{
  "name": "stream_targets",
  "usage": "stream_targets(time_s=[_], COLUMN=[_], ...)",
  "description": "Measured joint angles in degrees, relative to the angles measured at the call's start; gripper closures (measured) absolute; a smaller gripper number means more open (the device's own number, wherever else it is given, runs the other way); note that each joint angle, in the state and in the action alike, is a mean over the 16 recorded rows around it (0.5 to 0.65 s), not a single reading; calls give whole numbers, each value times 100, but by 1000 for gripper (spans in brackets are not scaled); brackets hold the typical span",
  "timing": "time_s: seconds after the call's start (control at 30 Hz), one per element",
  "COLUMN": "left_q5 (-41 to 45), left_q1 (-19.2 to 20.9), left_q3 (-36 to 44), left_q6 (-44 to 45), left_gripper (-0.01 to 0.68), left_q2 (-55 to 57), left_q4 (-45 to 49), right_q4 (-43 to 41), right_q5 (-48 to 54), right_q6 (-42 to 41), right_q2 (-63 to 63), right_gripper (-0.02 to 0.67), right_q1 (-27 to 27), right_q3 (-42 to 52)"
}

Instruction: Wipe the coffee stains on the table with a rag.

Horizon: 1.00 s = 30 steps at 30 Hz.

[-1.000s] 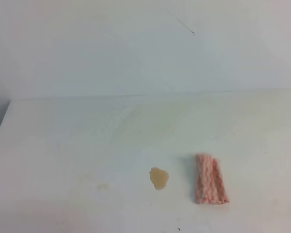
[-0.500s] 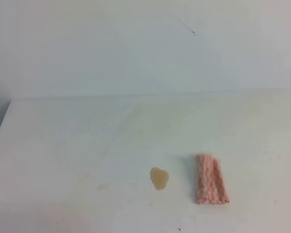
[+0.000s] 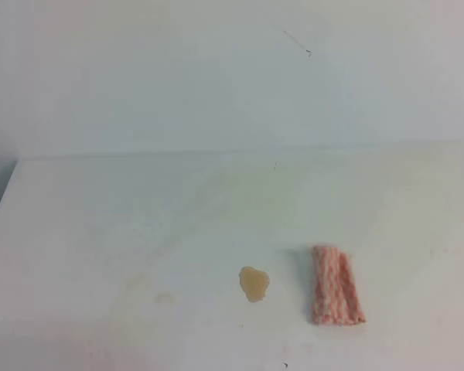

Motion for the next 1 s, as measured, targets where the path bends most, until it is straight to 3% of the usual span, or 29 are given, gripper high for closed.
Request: stream_targets(time_s=[0.37,0.67,0.8,1.0], left_q5=[0,0,0,0], left_q1=[0,0,0,0], left_q3=[0,0,0,0], left_q6=[0,0,0,0], left_gripper=[672,672,672,672], left_q2=[0,0,0,0], left_q4=[0,0,0,0], right_q4=[529,2278,2992,3313], right_q5=[4179,5801,6293,6899], right_q6=[151,-1387,-2049,-2726], right_q2=[2198,3704,4288,5131], right_gripper=[653,645,600,458], right_q1=[0,0,0,42], right_q3=[-1989,-2491,-2501,-2501])
